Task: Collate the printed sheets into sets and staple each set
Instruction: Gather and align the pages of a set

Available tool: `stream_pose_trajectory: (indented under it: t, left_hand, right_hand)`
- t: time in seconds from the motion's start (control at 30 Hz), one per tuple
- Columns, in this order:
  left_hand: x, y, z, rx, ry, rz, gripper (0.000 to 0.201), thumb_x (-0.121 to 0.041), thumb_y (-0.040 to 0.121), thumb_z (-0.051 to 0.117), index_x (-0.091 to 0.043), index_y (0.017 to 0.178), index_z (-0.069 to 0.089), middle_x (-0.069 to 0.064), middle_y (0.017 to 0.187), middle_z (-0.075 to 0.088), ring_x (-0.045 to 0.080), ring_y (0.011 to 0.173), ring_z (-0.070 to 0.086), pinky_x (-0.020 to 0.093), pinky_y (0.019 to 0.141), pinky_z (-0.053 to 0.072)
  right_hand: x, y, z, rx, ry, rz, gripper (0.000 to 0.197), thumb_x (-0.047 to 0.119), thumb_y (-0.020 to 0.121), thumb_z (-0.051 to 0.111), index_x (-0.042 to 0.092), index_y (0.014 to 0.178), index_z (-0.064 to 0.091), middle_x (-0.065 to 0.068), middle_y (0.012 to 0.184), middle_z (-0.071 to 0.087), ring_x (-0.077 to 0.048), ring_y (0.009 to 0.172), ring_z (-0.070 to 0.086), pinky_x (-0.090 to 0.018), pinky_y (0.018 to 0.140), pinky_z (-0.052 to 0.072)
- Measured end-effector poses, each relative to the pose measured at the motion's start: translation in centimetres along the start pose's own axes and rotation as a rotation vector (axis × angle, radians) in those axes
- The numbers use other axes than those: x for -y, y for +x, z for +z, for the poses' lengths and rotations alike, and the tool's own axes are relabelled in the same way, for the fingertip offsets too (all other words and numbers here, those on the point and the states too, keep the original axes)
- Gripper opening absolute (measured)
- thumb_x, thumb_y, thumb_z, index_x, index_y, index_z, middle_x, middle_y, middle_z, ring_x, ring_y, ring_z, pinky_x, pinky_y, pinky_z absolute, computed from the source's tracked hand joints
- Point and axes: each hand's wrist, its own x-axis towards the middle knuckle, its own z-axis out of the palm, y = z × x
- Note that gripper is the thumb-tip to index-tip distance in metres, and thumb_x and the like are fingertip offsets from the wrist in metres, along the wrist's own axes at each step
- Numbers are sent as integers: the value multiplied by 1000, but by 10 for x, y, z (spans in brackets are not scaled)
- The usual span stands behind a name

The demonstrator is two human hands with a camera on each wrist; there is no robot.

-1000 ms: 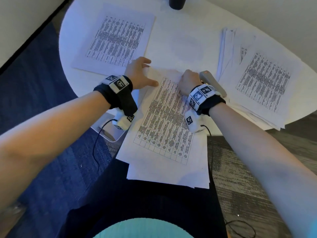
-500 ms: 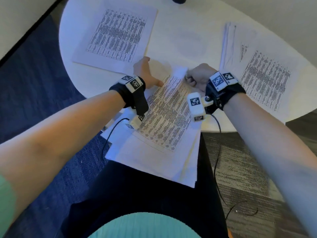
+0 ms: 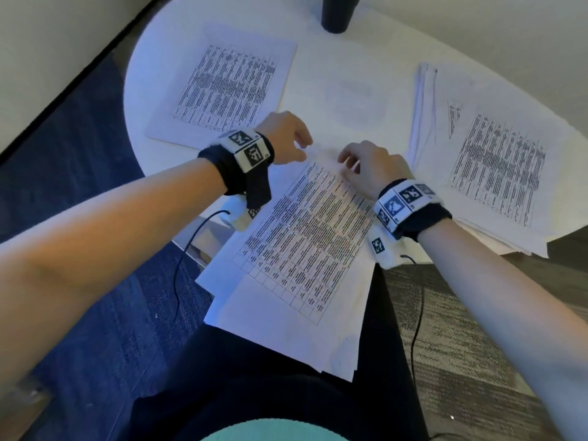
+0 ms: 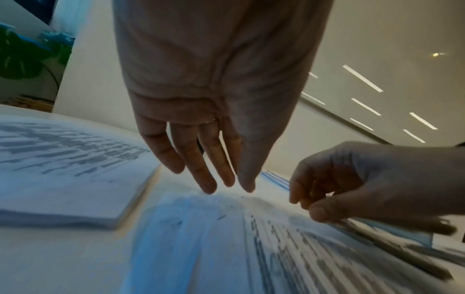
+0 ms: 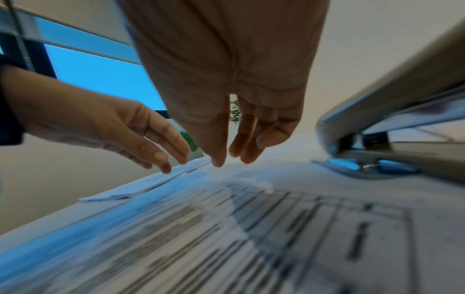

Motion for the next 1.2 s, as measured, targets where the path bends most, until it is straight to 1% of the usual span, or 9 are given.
stream_pose_trajectory:
  t: [0.17, 0.33, 0.5, 0.6, 0.67, 0.73, 0.83, 1.0, 1.2]
  left_hand:
    - [31, -24, 13, 17, 51, -71, 44, -25, 76, 79, -16, 117, 65, 3, 121, 63, 17, 102, 61, 25, 87, 43]
    - [46, -40, 26, -71, -25, -136, 43, -29, 74, 81, -18, 114, 68, 6, 114, 64, 15, 100, 59, 23, 81, 40]
    - [47, -41, 32, -105, -95, -158, 41, -25, 75, 80, -19, 114, 68, 4, 115, 63, 8, 90, 51, 21, 81, 39]
    - [48, -45, 35, -133, -137, -162, 40, -24, 77, 78, -18, 115, 68, 4, 112, 63, 9, 90, 53, 20, 82, 40]
    - [48, -49, 37, -160, -166, -158, 35, -24, 80, 75, -16, 114, 68, 5, 109, 66, 11, 90, 58, 20, 84, 41]
    - [46, -53, 39, -176, -209, -141, 29, -24, 84, 72, -16, 112, 68, 3, 109, 67, 9, 87, 60, 20, 85, 42]
    - [38, -54, 43, -158, -215, -94, 24, -24, 86, 69, -16, 109, 69, 0, 111, 68, 6, 82, 61, 18, 84, 43]
    - [15, -47, 49, -110, -106, -3, 33, -29, 83, 73, -13, 111, 69, 2, 106, 70, 12, 89, 65, 21, 88, 45]
    - [8, -39, 45, -58, 32, 31, 20, -25, 79, 76, -12, 94, 78, 3, 90, 74, 11, 82, 64, 25, 89, 51]
  right_hand:
    - [25, 1, 33, 132, 12, -245, 20, 15, 89, 63, 10, 106, 71, -12, 108, 58, -26, 95, 59, -25, 80, 40]
    - [37, 16, 37, 124, -49, -296, 18, 18, 87, 66, 6, 97, 74, -10, 105, 61, -26, 95, 59, -23, 79, 38]
    - [43, 13, 44, 182, -200, -316, 16, 11, 95, 52, 2, 97, 64, -13, 108, 52, -29, 88, 56, -35, 77, 46]
    - [42, 7, 51, 208, -317, -309, 14, 6, 97, 44, 2, 106, 54, -14, 112, 46, -25, 72, 46, -35, 64, 40]
    - [42, 6, 52, 239, -327, -302, 14, 4, 96, 42, 4, 107, 50, -15, 114, 45, -24, 74, 43, -34, 66, 37]
    - [42, 4, 45, 229, -179, -238, 9, 6, 98, 40, 6, 100, 49, -14, 111, 47, -26, 80, 46, -35, 71, 40]
    - [33, 1, 30, 148, 58, -119, 21, 14, 99, 43, -3, 100, 55, -16, 104, 57, -28, 86, 53, -36, 75, 43]
    - [15, -2, 31, 113, 175, -16, 16, 21, 96, 50, 8, 101, 58, -6, 93, 61, -19, 85, 54, -28, 76, 42]
    - [-2, -11, 27, 122, -44, -29, 20, 27, 95, 53, 7, 97, 55, -5, 90, 54, -20, 79, 48, -28, 69, 34]
